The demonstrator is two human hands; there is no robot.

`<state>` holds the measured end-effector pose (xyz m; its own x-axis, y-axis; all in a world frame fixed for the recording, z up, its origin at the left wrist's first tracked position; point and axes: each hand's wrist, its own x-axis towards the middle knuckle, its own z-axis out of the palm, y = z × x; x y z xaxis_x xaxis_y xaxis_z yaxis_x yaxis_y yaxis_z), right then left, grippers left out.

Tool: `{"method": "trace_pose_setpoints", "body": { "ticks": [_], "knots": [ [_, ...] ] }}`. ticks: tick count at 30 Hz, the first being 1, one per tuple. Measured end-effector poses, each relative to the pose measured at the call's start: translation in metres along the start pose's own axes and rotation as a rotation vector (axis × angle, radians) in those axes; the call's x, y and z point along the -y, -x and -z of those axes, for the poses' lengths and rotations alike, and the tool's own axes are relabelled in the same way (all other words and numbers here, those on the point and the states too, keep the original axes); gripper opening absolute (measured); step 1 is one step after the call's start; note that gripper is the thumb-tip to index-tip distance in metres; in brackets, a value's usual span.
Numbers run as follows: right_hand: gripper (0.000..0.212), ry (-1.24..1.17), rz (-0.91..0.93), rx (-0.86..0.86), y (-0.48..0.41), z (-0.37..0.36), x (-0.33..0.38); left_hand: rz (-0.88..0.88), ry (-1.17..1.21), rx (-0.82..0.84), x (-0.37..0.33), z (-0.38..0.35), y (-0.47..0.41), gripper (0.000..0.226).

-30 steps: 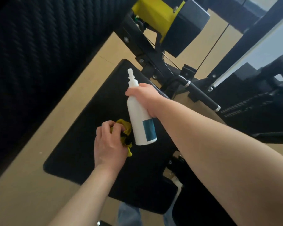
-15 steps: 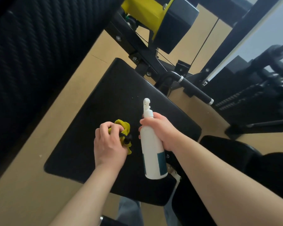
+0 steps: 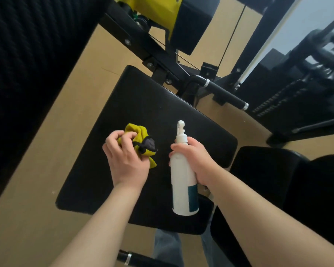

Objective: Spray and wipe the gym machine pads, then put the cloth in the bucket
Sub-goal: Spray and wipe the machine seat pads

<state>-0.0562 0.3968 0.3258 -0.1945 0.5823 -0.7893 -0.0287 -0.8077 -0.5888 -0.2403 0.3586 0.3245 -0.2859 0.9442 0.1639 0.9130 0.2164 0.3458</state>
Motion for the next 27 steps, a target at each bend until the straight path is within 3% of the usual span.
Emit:
{"method": "trace_pose_setpoints", "body": {
  "ticks": [3, 4, 7, 8, 10, 12, 14, 17, 22, 27],
  "knots": [
    [0.026, -0.053, 0.005, -0.048, 0.001, 0.020, -0.009, 0.012, -0.005, -0.141, -0.011, -0.006, -0.042, 0.042],
    [0.029, -0.028, 0.008, -0.060, 0.001, 0.025, -0.011, 0.018, -0.014, -0.093, -0.016, -0.007, -0.059, 0.044],
    [0.041, 0.086, 0.008, -0.091, -0.001, 0.031, -0.015, -0.039, -0.150, 0.345, -0.031, -0.019, -0.093, 0.048],
    [0.046, 0.110, 0.012, -0.100, -0.002, 0.031, -0.015, -0.134, -0.220, 0.394, -0.035, -0.023, -0.094, 0.045],
    [0.052, 0.115, 0.031, -0.110, -0.004, 0.031, -0.014, -0.371, -0.221, 0.309, -0.041, -0.028, -0.085, 0.035],
    [0.051, 0.088, 0.051, -0.106, -0.007, 0.031, -0.012, -0.485, -0.114, 0.173, -0.041, -0.035, -0.074, 0.027],
    [0.047, 0.059, 0.069, -0.103, -0.010, 0.031, -0.009, -0.438, -0.078, 0.187, -0.039, -0.044, -0.069, 0.026],
    [0.046, 0.059, 0.088, -0.103, -0.021, 0.034, -0.006, -0.261, -0.216, 0.243, -0.043, -0.054, -0.079, 0.032],
    [0.052, 0.076, 0.094, -0.066, -0.036, 0.039, 0.001, 0.060, -0.462, 0.267, -0.052, -0.066, -0.126, 0.079],
    [0.050, 0.100, 0.120, -0.053, -0.056, 0.045, 0.009, 0.006, -0.486, 0.285, -0.034, -0.086, -0.152, 0.112]
  ]
}}
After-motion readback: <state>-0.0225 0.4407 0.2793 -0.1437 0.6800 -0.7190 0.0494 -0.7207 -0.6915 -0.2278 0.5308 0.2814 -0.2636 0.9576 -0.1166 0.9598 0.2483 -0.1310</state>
